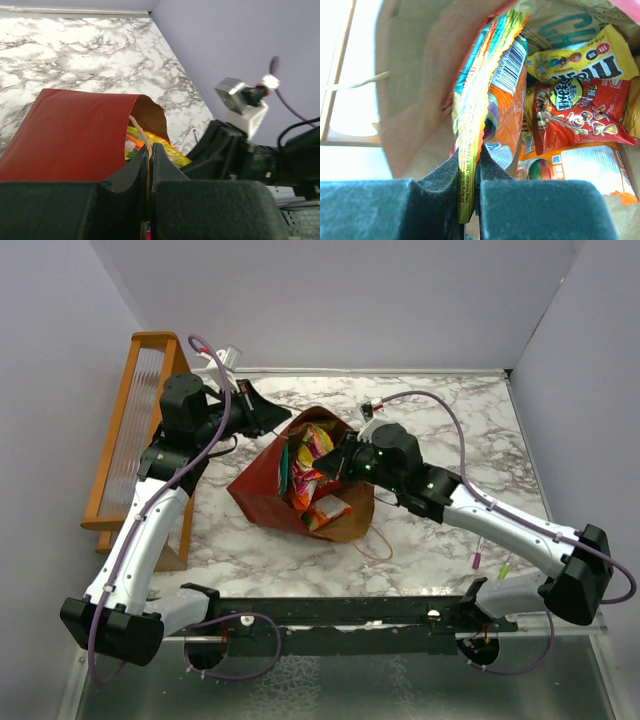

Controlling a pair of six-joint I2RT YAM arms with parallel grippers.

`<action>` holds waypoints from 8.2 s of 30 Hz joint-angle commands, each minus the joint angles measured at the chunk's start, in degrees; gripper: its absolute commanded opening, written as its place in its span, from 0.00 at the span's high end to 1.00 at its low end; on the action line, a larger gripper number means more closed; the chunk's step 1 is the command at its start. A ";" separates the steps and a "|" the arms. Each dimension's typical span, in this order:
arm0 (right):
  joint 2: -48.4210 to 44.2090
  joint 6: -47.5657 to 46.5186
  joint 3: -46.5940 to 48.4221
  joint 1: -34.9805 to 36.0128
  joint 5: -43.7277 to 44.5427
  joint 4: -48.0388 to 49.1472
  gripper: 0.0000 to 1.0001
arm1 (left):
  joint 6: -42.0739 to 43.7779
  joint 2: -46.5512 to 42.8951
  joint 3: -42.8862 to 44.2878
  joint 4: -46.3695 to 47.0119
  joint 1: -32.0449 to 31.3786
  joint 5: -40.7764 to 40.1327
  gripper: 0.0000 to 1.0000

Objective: Take the snacks out of the paper bag
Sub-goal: Take out the snack from the paper bag, then place the snack at the center of the board, then take out the snack from the paper bag, then place the snack at the center of the board.

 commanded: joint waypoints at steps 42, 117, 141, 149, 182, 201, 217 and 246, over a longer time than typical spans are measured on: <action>11.42 -9.85 -6.63 -45.12 -4.82 28.51 0.99 | 0.43 1.00 1.73 -2.88 0.07 -4.49 1.00; -12.60 -7.33 -12.74 -1.90 -7.73 4.74 0.36 | -2.19 -2.99 -4.88 -2.01 0.07 -3.41 1.00; 12.08 -0.07 -0.26 7.31 10.41 14.37 0.40 | -3.84 -3.90 -5.49 -1.15 0.07 -2.38 1.00; 18.13 0.17 3.96 7.40 13.85 6.71 0.48 | -3.75 -4.22 -5.89 -1.11 0.07 -2.32 1.00; -31.57 -31.47 -1.85 7.39 24.36 -7.02 0.99 | 0.35 -4.03 -5.41 -4.21 0.14 -6.08 1.00; -11.16 -49.40 5.49 -8.23 41.43 8.38 0.99 | -0.62 -3.88 -3.50 -4.58 0.07 -4.96 1.00; 14.91 -21.86 7.14 -40.98 -29.76 5.84 0.99 | -1.07 -4.22 -4.54 -4.59 0.09 -4.80 1.00; 41.33 -28.95 11.38 -61.59 -33.34 3.59 0.82 | -0.58 -3.99 -3.93 -4.99 0.11 -3.52 1.00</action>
